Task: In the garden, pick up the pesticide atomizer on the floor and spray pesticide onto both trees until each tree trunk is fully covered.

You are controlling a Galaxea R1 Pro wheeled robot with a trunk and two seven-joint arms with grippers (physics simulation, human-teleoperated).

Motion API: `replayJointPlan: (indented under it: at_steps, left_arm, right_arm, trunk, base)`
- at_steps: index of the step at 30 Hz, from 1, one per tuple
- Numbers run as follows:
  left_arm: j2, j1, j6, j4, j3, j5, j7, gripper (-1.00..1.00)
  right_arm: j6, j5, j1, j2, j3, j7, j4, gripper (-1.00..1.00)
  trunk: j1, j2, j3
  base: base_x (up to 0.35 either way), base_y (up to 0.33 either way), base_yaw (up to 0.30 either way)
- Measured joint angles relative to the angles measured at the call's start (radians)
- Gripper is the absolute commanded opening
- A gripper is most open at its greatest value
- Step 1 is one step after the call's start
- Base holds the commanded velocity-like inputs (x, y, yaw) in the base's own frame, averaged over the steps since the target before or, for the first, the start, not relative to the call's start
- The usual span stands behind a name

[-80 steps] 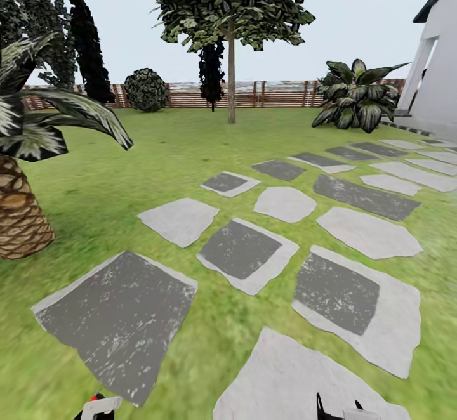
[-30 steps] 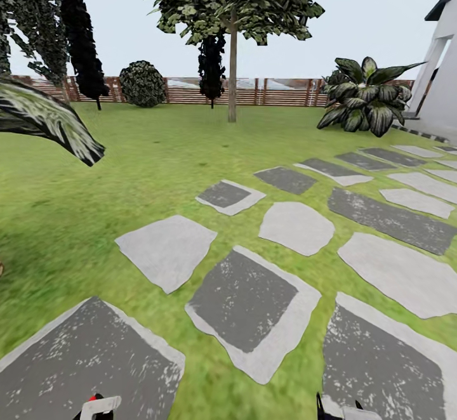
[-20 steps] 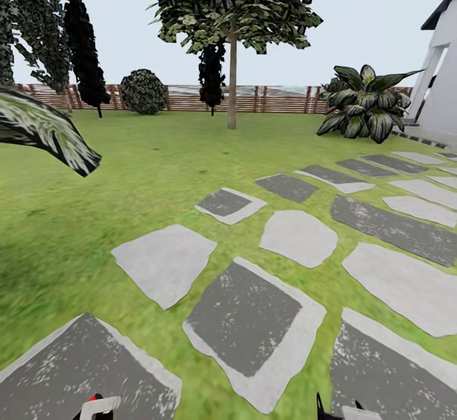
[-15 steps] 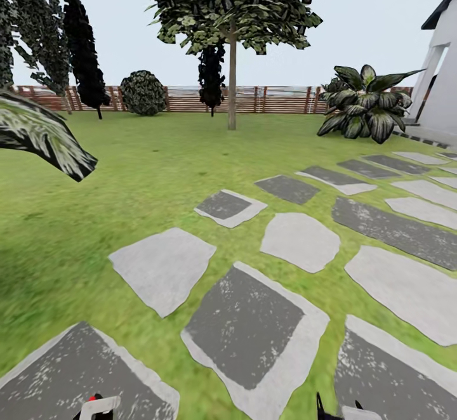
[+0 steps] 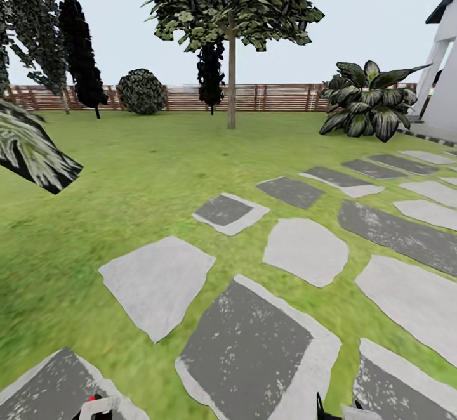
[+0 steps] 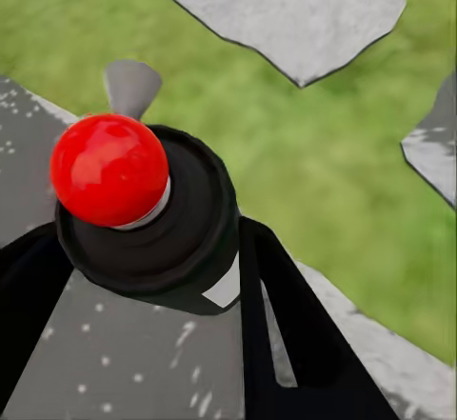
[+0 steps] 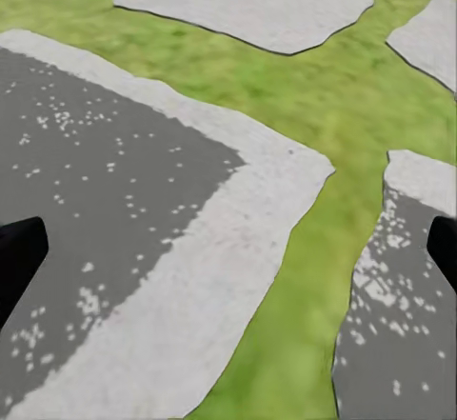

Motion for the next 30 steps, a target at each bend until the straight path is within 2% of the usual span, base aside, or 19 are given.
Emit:
replayJointPlan:
  at_steps: [30]
  left_arm:
    - [0.000,0.000,0.000,0.000,0.000,0.000,0.000,-1.00]
  right_arm:
    - [0.000,0.000,0.000,0.000,0.000,0.000,0.000,1.00]
  trunk:
    - [0.000,0.000,0.000]
  base:
    - [0.341,0.000,0.000]
